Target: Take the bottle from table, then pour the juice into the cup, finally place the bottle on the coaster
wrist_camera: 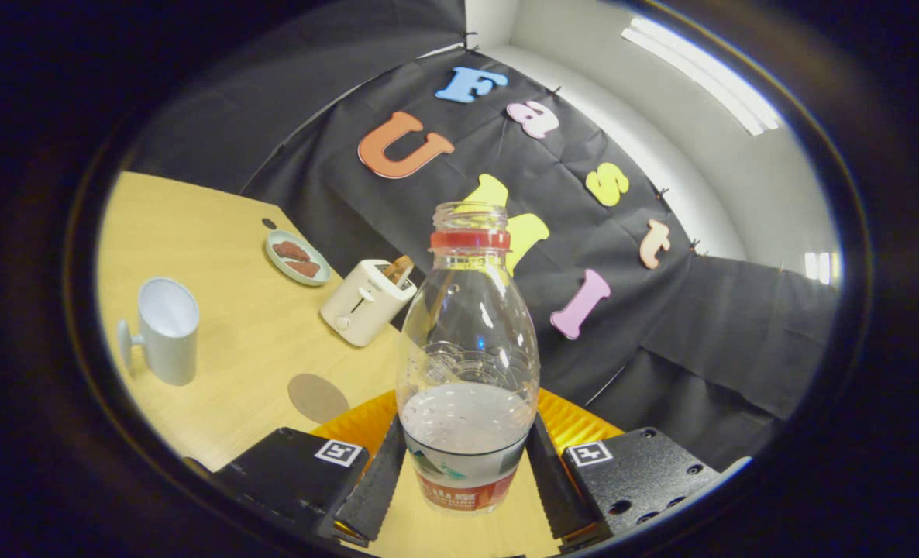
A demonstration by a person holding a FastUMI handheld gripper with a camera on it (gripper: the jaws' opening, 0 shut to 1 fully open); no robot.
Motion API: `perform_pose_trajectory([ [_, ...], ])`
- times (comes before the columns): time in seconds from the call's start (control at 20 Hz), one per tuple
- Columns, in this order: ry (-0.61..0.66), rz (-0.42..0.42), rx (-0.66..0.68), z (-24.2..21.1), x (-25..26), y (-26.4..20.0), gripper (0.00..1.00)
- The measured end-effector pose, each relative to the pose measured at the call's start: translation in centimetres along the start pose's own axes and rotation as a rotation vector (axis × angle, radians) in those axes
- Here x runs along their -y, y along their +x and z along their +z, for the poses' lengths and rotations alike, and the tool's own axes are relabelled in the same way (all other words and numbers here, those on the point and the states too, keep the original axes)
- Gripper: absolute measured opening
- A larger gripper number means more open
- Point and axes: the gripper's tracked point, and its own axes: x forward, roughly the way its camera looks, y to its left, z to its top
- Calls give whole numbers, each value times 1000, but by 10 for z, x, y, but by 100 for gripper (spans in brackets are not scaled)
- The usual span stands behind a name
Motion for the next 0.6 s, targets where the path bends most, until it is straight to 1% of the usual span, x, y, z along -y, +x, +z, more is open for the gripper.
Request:
perform_pose_trajectory([
  [0.2, -166, -39, 34, 17, -7, 9, 81],
  [0.35, -337, -45, 62, 22, -24, 8, 81],
  [0.45, -457, -72, 99, 30, -30, 6, 81],
  [0.5, -492, -76, 114, 34, -36, 7, 81],
  [0.6, -524, -67, 113, 32, -48, 4, 81],
])
